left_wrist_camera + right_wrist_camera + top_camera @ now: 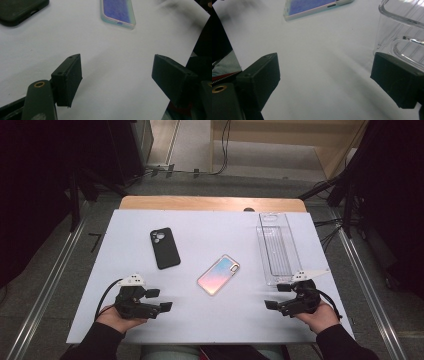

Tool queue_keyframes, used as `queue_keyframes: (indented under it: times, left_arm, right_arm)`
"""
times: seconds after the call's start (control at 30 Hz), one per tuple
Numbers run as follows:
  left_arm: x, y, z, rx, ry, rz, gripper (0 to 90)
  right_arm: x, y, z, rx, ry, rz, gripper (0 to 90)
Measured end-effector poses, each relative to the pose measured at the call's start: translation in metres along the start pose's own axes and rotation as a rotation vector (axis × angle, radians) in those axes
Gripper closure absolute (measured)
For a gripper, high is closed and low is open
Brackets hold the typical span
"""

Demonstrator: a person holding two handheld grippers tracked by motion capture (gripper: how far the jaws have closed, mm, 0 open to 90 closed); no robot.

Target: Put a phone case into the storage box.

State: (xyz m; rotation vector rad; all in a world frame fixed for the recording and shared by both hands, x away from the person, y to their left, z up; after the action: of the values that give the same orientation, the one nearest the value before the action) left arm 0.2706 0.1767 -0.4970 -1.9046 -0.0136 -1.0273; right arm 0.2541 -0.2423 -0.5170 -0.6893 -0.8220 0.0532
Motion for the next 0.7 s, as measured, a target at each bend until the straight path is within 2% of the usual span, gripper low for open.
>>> queue_keyframes:
  times: [0.2,0.3,0.37,0.47,0.6,0.7]
  left_arm:
    - [-0.0005,-0.0009,-0.0011,-0.001,-0.005,-0.008,24.6]
    - [0.0003,-0.0034,0.0,0.007,-0.029,-0.014,24.5]
    - [0.0021,-0.0055,0.0003,0.01,-0.024,-0.039,24.6]
    - [0.0013,-0.0048,0.0001,0.012,-0.014,-0.032,24.5]
    - [-0.0011,-0.0045,-0.0001,0.022,0.019,-0.031,24.5]
    - [-0.0017,-0.0049,0.0002,0.024,0.017,-0.033,24.5]
  right_arm:
    - [0.0006,-0.0002,0.0,-0.002,-0.003,-0.006,7.0]
    - [0.0026,-0.0001,0.0006,0.007,0.003,-0.013,7.0]
    - [0.0021,0.0006,0.001,0.009,0.002,-0.007,7.0]
    - [0.0024,0.0007,0.0012,0.008,-0.007,-0.006,7.0]
    - [0.0039,0.0003,0.0008,0.006,-0.013,-0.015,7.0]
    - [0.0043,0.0009,0.0003,0.005,-0.013,-0.01,7.0]
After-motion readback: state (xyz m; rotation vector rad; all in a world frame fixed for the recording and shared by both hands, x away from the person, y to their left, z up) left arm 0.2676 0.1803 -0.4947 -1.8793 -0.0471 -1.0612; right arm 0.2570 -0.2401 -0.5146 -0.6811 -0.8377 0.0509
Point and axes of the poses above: each handheld gripper's, and its own axes: y roughly forward along the jaws, x roughly out of its top, z roughly to its left, the point moved 5 cm from there along y, roughly forward along the jaws, and after that the axes turned 11 degrees about x, right-handed, at the moved point
